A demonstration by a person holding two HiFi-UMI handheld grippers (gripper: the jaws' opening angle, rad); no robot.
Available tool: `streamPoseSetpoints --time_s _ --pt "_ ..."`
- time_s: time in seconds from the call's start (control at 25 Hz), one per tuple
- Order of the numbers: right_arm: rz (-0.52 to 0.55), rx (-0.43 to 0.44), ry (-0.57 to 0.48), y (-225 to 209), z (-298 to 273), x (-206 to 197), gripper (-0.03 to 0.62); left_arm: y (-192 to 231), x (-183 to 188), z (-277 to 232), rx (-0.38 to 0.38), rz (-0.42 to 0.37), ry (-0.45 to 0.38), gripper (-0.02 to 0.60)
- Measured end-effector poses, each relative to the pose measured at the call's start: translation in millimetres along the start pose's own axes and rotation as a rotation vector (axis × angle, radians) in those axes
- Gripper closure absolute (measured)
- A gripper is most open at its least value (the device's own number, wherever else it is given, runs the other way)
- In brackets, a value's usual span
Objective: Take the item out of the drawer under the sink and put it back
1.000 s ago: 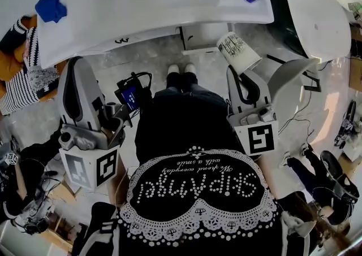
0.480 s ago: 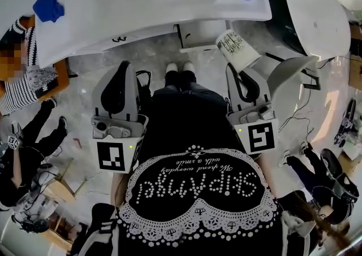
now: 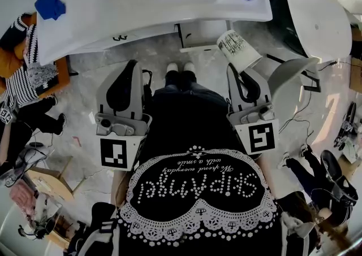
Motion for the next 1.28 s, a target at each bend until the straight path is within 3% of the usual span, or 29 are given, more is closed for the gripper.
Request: streamPoseSetpoints --time_s 0.28,0.56,0.8,1.28 --pt "-0.001 0.007 0.000 -2.0 1.6 -1.5 0.569 -24.6 -8.1 -13.8 -0.069 0.007 0.006 0.577" --pt "-0.004 0.003 0.009 -3.7 0.8 -2.6 0.569 -68.2 -11.1 -49.4 -0.204 0.005 -0.020 0.577" --pt "-0.005 -0.011 0.025 -4.6 -1.3 -2.9 0.569 -97.7 -16.9 -59.0 -0.339 -0.075 0.021 0.577" --pt "-0.002 0.010 0.025 0.3 -4.8 -4.0 0.569 -91.7 -18.2 -56.6 -0.305 -0.049 0.012 0.578"
Point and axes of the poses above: the fingertips, and each gripper's own axes: z backward along the fingers, y to its left, x out of its top, the point moved 1 cm from there along z, backward along the fingers, and after that the axes turned 10 degrees about -z, right-handed, at the moved point
